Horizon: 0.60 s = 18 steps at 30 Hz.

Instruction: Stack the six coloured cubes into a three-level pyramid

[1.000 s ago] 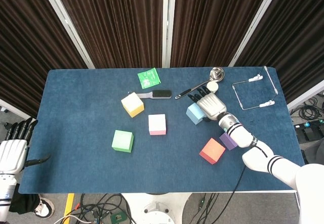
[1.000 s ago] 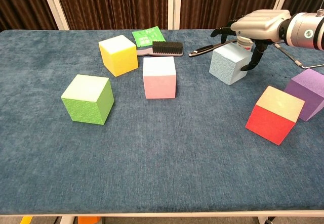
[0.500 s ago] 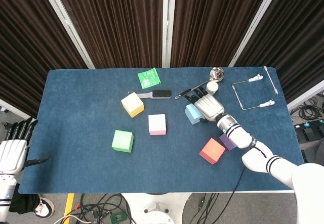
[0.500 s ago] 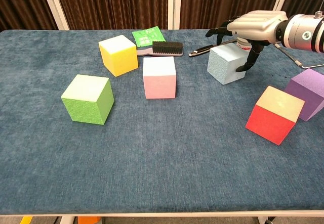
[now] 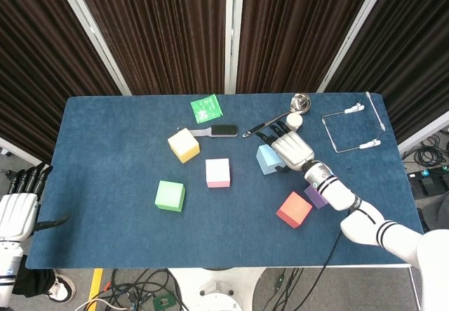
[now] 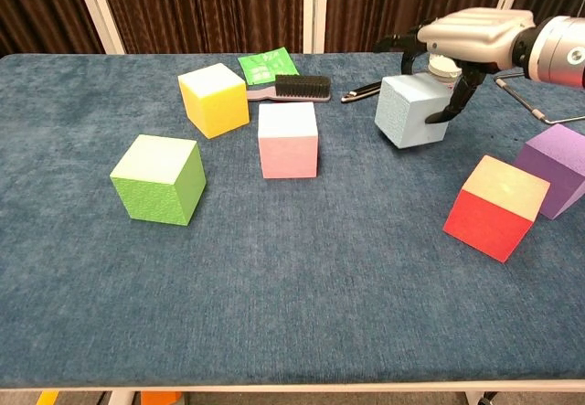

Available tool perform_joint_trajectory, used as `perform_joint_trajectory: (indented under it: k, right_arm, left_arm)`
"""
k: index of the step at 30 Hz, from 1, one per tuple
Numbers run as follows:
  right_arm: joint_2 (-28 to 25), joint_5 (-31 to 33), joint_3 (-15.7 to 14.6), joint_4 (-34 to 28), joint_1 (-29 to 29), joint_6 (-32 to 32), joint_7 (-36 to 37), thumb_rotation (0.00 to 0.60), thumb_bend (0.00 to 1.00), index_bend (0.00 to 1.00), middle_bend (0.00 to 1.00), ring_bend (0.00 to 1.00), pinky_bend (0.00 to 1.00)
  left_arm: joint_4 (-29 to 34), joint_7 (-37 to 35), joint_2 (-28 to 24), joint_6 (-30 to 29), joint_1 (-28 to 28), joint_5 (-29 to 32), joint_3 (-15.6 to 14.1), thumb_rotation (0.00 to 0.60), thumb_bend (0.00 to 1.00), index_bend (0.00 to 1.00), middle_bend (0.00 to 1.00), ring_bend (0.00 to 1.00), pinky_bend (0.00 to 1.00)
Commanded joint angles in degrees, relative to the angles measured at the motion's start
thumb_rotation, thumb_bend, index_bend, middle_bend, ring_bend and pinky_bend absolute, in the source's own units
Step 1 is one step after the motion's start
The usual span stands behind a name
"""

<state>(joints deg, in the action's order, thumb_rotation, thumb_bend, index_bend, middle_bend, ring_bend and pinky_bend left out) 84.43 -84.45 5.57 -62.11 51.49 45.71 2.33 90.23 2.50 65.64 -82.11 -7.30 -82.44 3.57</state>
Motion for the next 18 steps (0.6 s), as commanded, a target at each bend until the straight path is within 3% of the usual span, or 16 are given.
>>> perform_joint_trajectory:
  k: [1, 8, 14, 18]
  right_arm:
    - [-3.5, 4.8, 2.4, -7.1, -0.7, -0.6, -4.2, 0.6, 0.2, 0.0, 0.52, 0.07, 0.0]
    - [-9.2, 21.0, 5.3, -22.2, -0.1, -2.3, -21.8, 0.6, 0.22, 0.0, 0.52, 0.07, 0.0]
    - [-9.7, 36.1, 3.9, -30.3, 2.3, 0.9, -36.1, 0.6, 0.23, 0.0, 0.52, 0.07, 0.0]
    - [-7.3, 46.4, 2.9, -33.7, 4.8, 6.5, -44.4, 0.6, 0.22, 0.0, 0.53, 0.07, 0.0]
  left_arm:
    - [0.0, -0.1, 0.0, -0.1, 0.0, -0.1, 0.0, 0.462, 0.0, 0.01, 0.0, 0.0, 0.0]
    - [-0.3, -0.8, -0.2, 0.3, -0.3, -0.6, -0.1, 0.458, 0.0, 0.01, 0.0, 0.0, 0.0]
    - [0.3, -1.3, -0.8, -1.0, 0.0, -1.8, -0.3, 0.467, 0.0, 0.01, 0.0, 0.0, 0.0]
    - [0.3, -2.5, -1.1, -1.3, -0.2, -2.9, -0.3, 0.469, 0.0, 0.01, 0.0, 0.0, 0.0]
